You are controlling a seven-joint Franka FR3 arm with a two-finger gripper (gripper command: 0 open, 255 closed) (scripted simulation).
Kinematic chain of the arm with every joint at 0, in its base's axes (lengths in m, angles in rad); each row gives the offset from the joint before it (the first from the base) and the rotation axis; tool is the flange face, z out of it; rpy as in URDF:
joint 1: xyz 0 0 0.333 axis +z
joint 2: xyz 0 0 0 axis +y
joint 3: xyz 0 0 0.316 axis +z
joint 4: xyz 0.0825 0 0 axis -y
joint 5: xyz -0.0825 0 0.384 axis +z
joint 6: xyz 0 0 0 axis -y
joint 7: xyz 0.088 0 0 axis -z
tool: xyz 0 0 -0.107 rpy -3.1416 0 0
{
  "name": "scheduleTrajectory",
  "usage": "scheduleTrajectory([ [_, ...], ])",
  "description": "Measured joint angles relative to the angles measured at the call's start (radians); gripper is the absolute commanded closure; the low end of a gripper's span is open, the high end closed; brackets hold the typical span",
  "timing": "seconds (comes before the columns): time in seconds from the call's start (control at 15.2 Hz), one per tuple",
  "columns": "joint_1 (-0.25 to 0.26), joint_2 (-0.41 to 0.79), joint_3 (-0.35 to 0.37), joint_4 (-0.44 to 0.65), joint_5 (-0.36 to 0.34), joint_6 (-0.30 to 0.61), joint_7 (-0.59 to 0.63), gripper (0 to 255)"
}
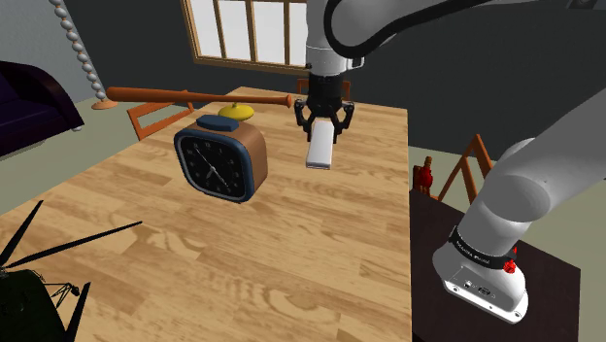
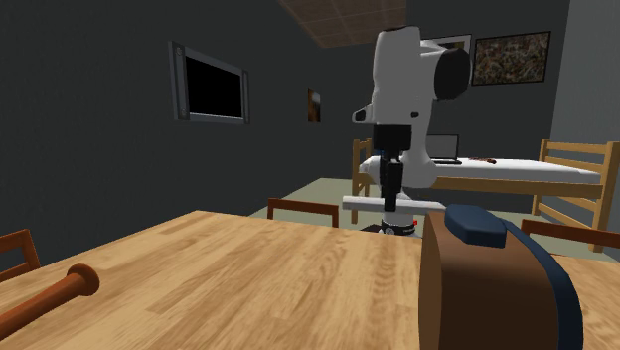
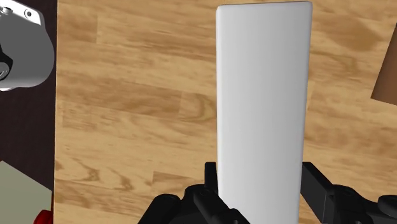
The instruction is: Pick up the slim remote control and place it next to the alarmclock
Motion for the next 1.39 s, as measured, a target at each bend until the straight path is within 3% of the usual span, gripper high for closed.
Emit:
scheduleTrajectory([
  [1.39, -0.004, 0.124, 0.051, -0.192, -0.013, 0.312, 0.029, 255],
])
